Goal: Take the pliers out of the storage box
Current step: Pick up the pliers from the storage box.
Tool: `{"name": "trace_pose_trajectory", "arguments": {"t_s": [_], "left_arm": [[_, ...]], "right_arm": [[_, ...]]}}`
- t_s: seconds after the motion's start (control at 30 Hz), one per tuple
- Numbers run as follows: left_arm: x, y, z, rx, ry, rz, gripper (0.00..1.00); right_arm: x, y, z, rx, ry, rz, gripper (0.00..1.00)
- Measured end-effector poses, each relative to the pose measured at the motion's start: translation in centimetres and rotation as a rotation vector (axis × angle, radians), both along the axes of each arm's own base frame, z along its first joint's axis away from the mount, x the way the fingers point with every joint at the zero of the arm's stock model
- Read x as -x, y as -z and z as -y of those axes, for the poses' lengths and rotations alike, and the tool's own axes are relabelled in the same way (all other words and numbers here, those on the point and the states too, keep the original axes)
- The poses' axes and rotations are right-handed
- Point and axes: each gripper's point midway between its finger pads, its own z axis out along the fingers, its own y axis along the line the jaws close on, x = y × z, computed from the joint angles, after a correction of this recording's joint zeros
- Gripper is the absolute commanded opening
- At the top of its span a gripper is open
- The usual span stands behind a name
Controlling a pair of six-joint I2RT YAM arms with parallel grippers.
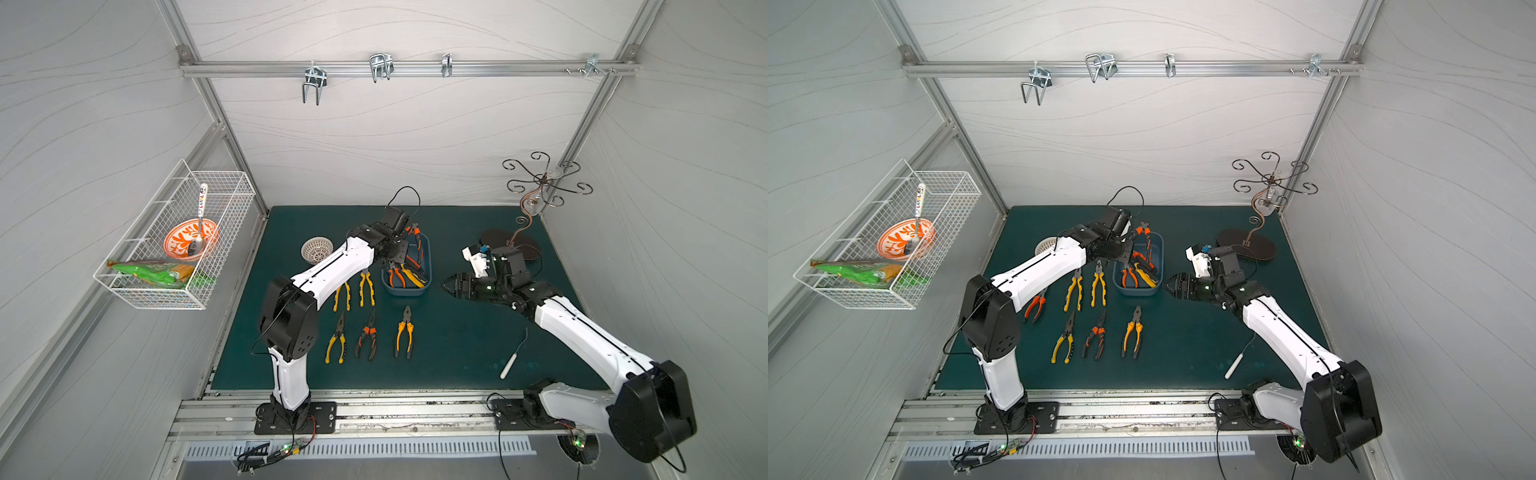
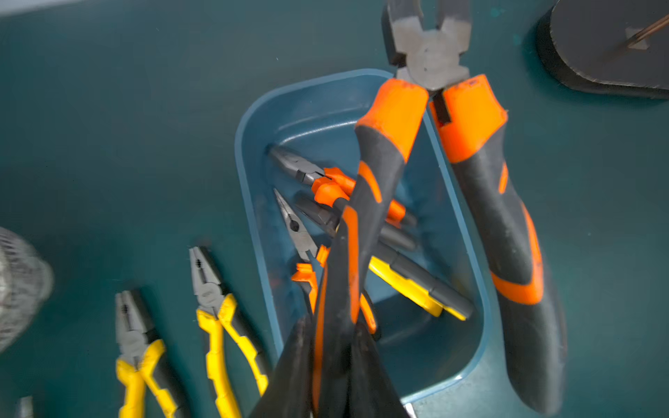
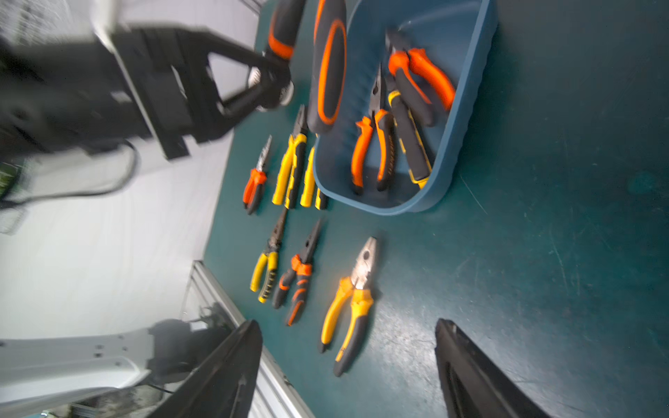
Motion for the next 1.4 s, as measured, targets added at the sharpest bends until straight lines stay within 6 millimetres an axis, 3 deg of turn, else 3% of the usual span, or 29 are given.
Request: {"name": "trace_pose_trajectory", "arguments": {"t_s": [0.07,0.17,0.37,0.43,0.5,0.53,0.67,0.77,0.93,1.0,1.07,1.1,1.4], "left_arm": [[0.5,0.5,0.0,0.062,-0.015,-0.020,0.00],[1.6,0.5,0.5,0.159,-0.025,-0.051,0.00],[2.5,-2.1,3.0,0.350,-0.004,-0.026,0.00],[2.9,-2.8,3.6,0.399,0.003,-0.021,0.00],[3.2,-3.1,4.1,0.425,0.008,-0.022,0.00],[3.4,-3.2,4.3,0.431,0.010,-0.022,0.00],[3.6,-3.2,4.7,0.430,0.013,-0.021,0.00],[4.2,-3.1,5.5,0.428,0.036,-0.024,0.00],[5.3,-3.1,6.7,0.424,0.073,-0.028,0.00],[5.4,-3.2,6.9,0.424,0.077,-0.026,0.00],[5.3,-3.3,6.9,0.423,0.073,-0.026,0.00],[5.3,-3.3,7.0,0.426,0.078,-0.027,0.00],[6.6,-3.2,9.1,0.441,0.132,-0.052,0.00]], "right_arm": [[-0.4,-0.7,0.0,-0.033,0.011,0.001,0.69],[-1.2,-1.8,-0.4,-0.074,0.019,0.001,0.67],[-3.9,-3.8,-1.9,-0.126,0.019,0.011,0.66],[-4.6,-3.8,-2.3,-0.133,0.020,-0.001,0.60],[-5.4,-3.8,-2.7,-0.137,0.021,-0.017,0.45],[-5.6,-3.8,-2.9,-0.141,0.021,-0.023,0.42],[-6.2,-4.1,-3.4,-0.156,0.008,-0.031,0.46],[-6.6,-4.2,-3.7,-0.168,0.004,-0.036,0.44],[-7.3,-4.1,-4.2,-0.179,-0.003,-0.050,0.20],[-7.3,-4.0,-4.3,-0.183,-0.007,-0.063,0.25],[-7.4,-4.0,-4.4,-0.190,-0.010,-0.069,0.42],[-7.5,-4.0,-4.5,-0.192,-0.013,-0.065,0.45],[-8.1,-3.9,-4.8,-0.213,-0.003,-0.069,0.45]]}}
